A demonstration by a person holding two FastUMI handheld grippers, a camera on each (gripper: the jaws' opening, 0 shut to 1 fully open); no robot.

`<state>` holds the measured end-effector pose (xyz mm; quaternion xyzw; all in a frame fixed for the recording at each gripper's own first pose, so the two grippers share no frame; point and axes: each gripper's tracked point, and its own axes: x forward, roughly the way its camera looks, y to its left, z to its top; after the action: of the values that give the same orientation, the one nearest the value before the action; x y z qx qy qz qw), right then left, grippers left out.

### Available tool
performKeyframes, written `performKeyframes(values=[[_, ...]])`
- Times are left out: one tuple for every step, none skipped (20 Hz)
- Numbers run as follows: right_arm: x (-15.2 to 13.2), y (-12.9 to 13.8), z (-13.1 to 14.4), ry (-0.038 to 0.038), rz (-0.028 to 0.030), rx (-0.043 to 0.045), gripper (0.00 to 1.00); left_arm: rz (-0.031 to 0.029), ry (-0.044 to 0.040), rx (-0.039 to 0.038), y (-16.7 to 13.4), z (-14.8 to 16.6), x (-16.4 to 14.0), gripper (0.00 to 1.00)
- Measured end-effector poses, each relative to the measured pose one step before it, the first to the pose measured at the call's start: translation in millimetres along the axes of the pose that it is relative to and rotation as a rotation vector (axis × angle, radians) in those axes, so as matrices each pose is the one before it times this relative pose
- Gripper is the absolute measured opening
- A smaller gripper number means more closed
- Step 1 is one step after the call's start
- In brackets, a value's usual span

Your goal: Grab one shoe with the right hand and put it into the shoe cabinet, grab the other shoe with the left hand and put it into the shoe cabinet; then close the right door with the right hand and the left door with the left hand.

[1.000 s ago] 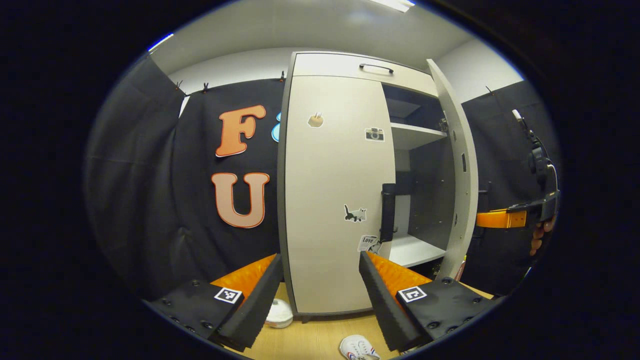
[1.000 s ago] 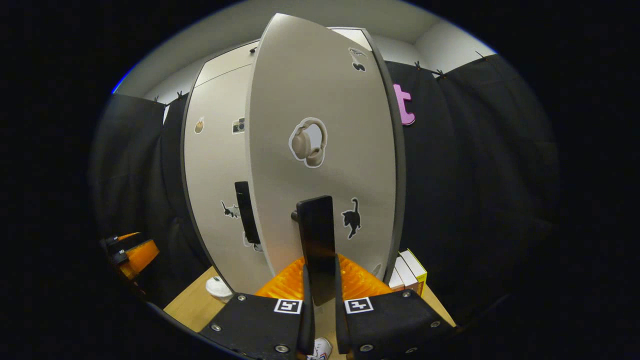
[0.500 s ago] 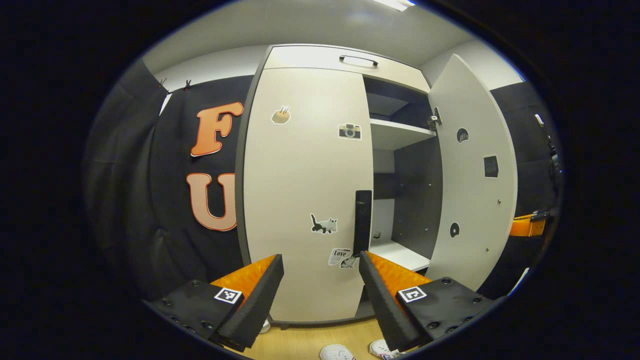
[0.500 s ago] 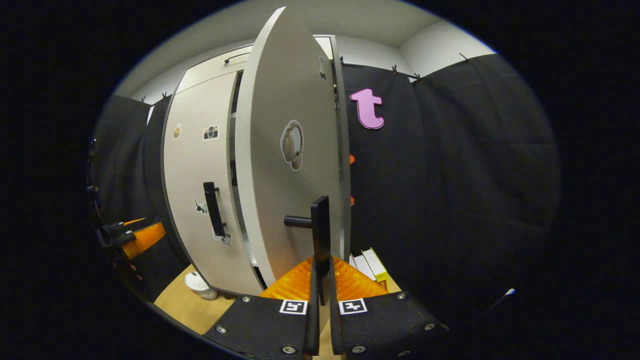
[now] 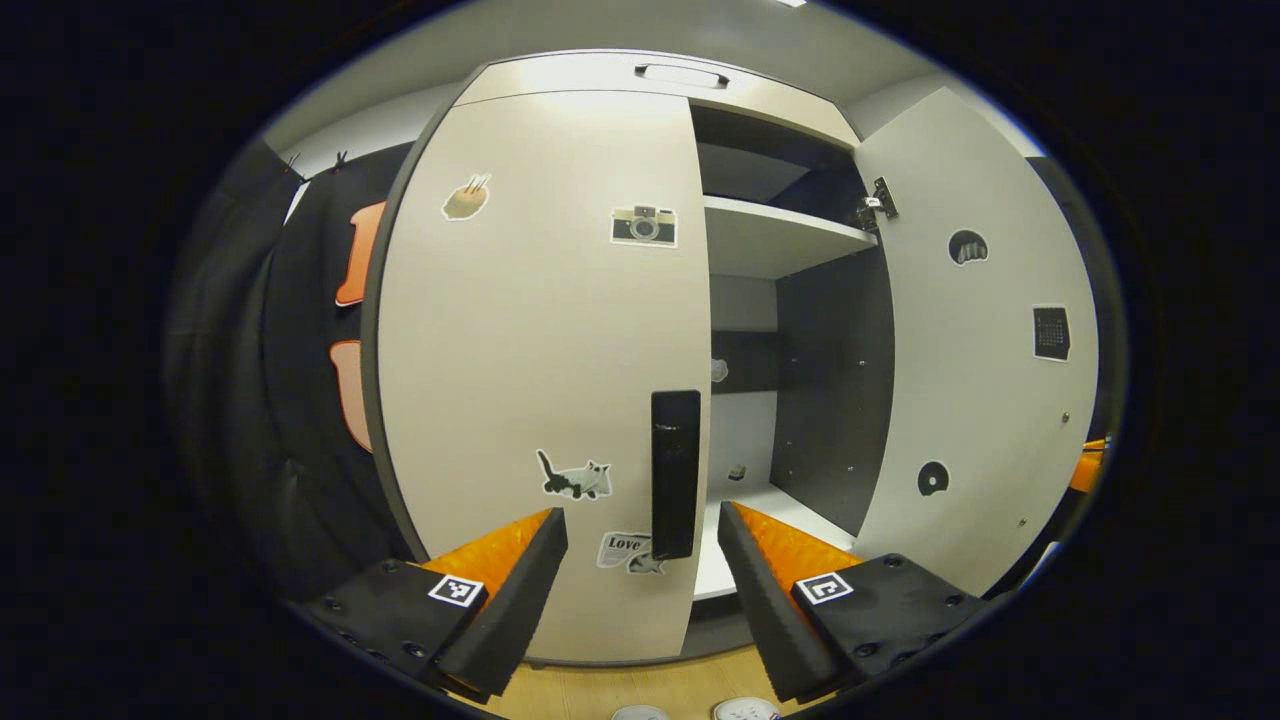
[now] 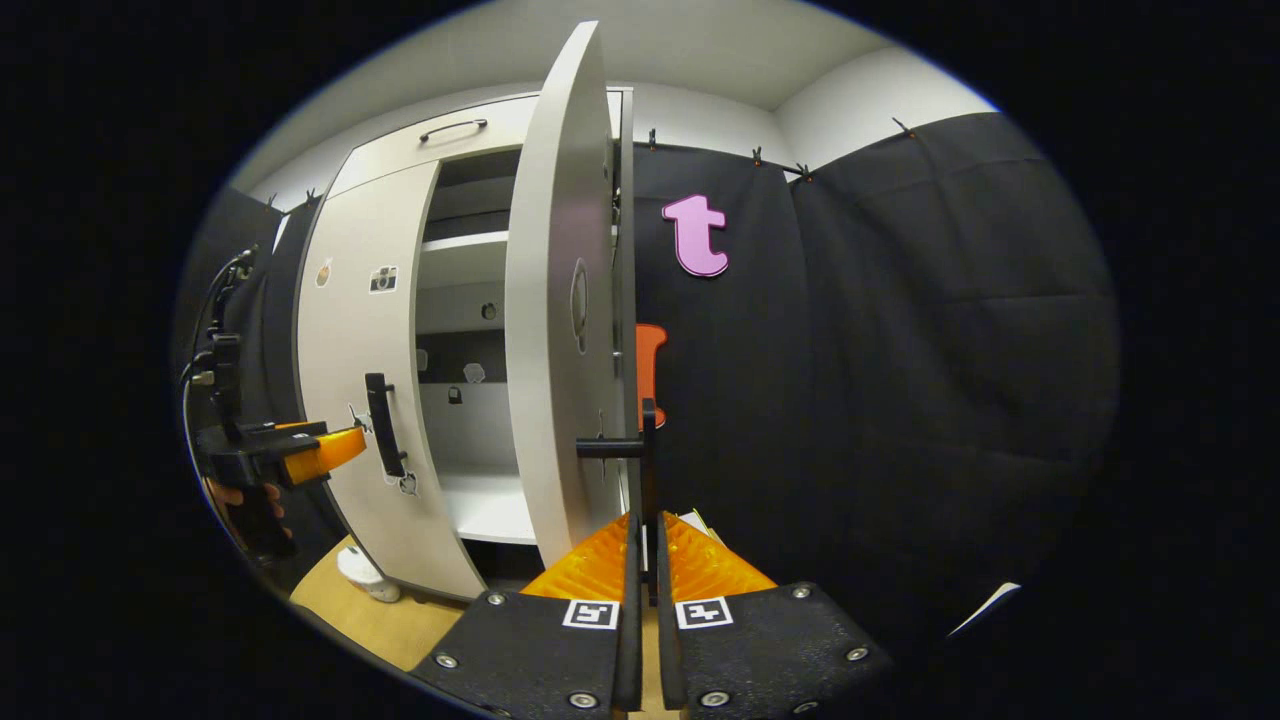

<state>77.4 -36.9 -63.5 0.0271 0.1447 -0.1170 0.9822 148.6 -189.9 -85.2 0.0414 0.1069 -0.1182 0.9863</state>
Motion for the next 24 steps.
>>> performKeyframes(values=[[1.45, -3.46, 2.0, -0.00958, -0.01383, 0.00166, 0.06, 0.00861, 0.01101, 0.00262, -1.21, -1.67, 7.66, 0.95], [-2.15, -0.95, 2.31, -0.00873, 0.00031, 0.00915, 0.06, 0.00231, 0.00979, -0.00072, -2.51, -1.34, 7.95, 0.92], [-3.95, -2.66, 2.62, -0.01679, -0.00712, 0.00283, 0.13, 0.00768, 0.0043, -0.00443, -0.56, 0.79, 6.99, 0.93], [1.64, 2.16, 3.44, -0.01684, 0.02573, 0.00167, 0.02, 0.00572, 0.00361, -0.00123, -0.47, 0.51, 6.46, 0.9], [0.18, 2.92, 2.22, -0.00824, 0.02007, 0.00043, 0.01, 0.00892, 0.00043, 0.00254, 1.19, 1.42, 5.47, 0.92], [-2.03, -0.77, -0.15, -0.00499, 0.00477, -0.00867, 0.02, 0.00758, 0.00496, 0.00192, -1.16, -0.41, 5.45, 0.91], [0.26, -0.27, -0.42, -0.00521, 0.00519, -0.01358, 0.02, 0.00256, -0.00018, -0.00076, -2.33, 0.59, 4.94, 0.9], [-1.35, 0.58, 0.73, -0.00422, 0.00574, -0.01242, 0.05, 0.01122, -0.00113, -0.00152, 2.91, 1.05, 4.54, 0.88], [-1.19, -0.32, -0.17, -0.00439, 0.00371, -0.01128, 0.06, 0.00059, -0.00087, -0.00439, 0.98, 0.53, 3.93, 0.85], [-1.68, 0.65, 0.0, -0.00363, 0.00789, -0.0061, 0.09, 0.01731, 0.00097, -0.00108, 2.34, -0.14, 2.5, 0.8], [-0.83, -0.05, -0.69, 0.00235, 0.00795, -0.00315, 0.17, -0.00516, 0.00299, -0.00898, -3.07, -0.81, 4.11, 0.77], [-1.42, 2.05, -1.39, 0.00445, 0.00759, -0.0011, 0.15, -0.01435, -0.00156, -0.01546, -3.15, 0.49, 2.87, 0.74], [-2.58, 1.99, -2.08, 0.00696, 0.00718, -0.00174, 0.18, -0.01455, 0.00197, -0.01637, -3.53, -1.79, 4.66, 0.68], [-2.47, 2.07, -1.98, 0.00685, 0.00647, -0.00083, 0.24, -0.01029, -0.00505, -0.0059, -3.97, 0.4, -0.28, 0.58], [-1.15, 1.32, -1.15, 0.00669, 0.00908, 0.00129, 0.26, 0.01352, 0.00047, 0.00719, -0.46, -0.64, 1.61, 0.51], [-1.83, 2.38, -2.12, 0.00791, 0.00967, 0.00376, 0.29, 0.00571, -0.00135, 0.00993, -0.58, 0.34, -1.17, 0.43], [-1.93, 2.95, -1.39, 0.00613, 0.00908, 0.00369, 0.31, 0.00032, 0.0007, 0.00279, 0.34, 0.14, 0.49, 0.41], [-0.78, 2.74, -0.92, 0.0026, 0.01062, 0.00153, 0.33, -0.00699, -0.00579, -0.01029, 1.36, 0.26, 0.41, 0.39], [-0.5, 0.52, -1.16, 0.00246, 0.00365, -0.00323, 0.35, -0.00829, 0.00223, -0.01415, 0.49, -0.82, -1.39, 0.38], [-1.41, 0.8, -1.31, 0.00274, 0.00756, -0.00774, 0.43, -0.00883, 0.00656, -0.01103, -0.89, -0.26, -1.85, 0.32], [0.11, 0.89, -2.4, 0.00264, 0.0082, -0.00924, 0.36, -0.00588, 0.00467, -0.01051, 0.13, -0.24, -1.33, 0.33], [-0.12, 1.48, -1.89, -0.00074, 0.01144, -0.01093, 0.46, -0.00603, -0.00223, -0.00001, 0.6, -0.37, -4.3, 0.3], [0.41, 0.67, -4.44, 0.00872, 0.00849, -0.00688, 0.47, -0.00452, -0.00375, 0.00028, 1.48, 0.13, -5.47, 0.3], [-0.45, 1.82, -4.26, 0.01583, 0.01139, 0.00066, 0.47, -0.00505, -0.00567, -0.00374, -1.27, 0.4, -9.57, 0.3]])
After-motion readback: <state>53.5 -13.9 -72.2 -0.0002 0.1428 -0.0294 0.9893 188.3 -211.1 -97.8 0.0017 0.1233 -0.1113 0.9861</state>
